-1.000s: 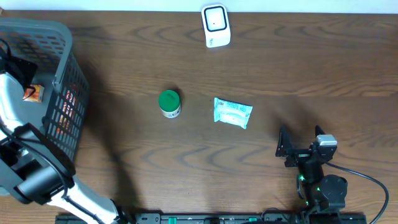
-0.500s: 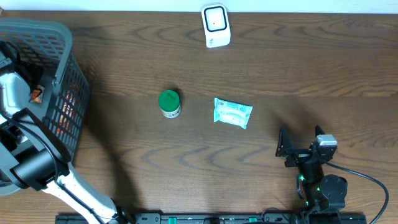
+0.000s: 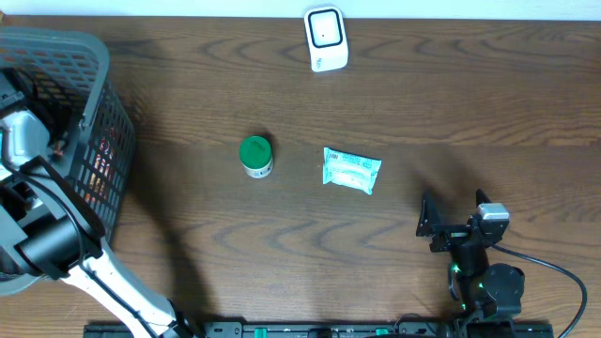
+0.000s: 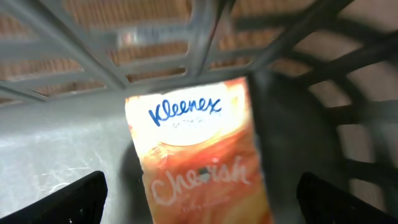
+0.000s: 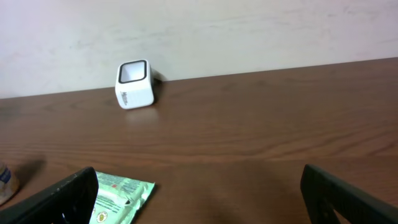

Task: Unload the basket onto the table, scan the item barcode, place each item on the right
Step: 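Grasp the orange Kleenex tissue pack with the left gripper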

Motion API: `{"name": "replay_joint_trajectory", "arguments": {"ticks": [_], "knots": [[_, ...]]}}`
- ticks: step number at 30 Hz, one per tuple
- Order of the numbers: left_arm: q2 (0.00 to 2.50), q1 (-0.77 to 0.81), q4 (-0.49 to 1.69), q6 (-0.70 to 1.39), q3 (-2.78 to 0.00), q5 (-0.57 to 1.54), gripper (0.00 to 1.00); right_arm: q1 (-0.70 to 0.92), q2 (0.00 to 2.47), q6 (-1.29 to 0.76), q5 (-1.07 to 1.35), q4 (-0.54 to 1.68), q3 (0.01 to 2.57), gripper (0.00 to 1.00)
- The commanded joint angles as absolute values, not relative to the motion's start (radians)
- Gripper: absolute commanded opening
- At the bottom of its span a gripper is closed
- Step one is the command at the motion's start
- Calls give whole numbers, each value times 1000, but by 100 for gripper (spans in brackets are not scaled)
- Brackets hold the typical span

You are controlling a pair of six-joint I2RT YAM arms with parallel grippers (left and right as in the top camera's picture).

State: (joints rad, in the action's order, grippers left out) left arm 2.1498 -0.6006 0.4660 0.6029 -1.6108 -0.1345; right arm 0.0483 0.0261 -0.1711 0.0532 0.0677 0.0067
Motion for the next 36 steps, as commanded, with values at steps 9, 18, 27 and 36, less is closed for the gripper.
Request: {"name": "replay_joint_trajectory", "arguments": {"ticks": [9, 18, 27, 36], "knots": [[2196, -605, 491, 596, -1602, -150, 28, 54, 26, -156, 58, 71, 6, 99], [2055, -606, 599, 508, -1603, -151, 28, 54, 26, -156, 58, 71, 6, 99], [1685, -606, 690, 511, -1603, -147, 28, 54, 26, -156, 58, 72, 6, 99], [1313, -577, 800, 559, -1603, 289, 28, 54, 26, -156, 58, 71, 6, 99]]}}
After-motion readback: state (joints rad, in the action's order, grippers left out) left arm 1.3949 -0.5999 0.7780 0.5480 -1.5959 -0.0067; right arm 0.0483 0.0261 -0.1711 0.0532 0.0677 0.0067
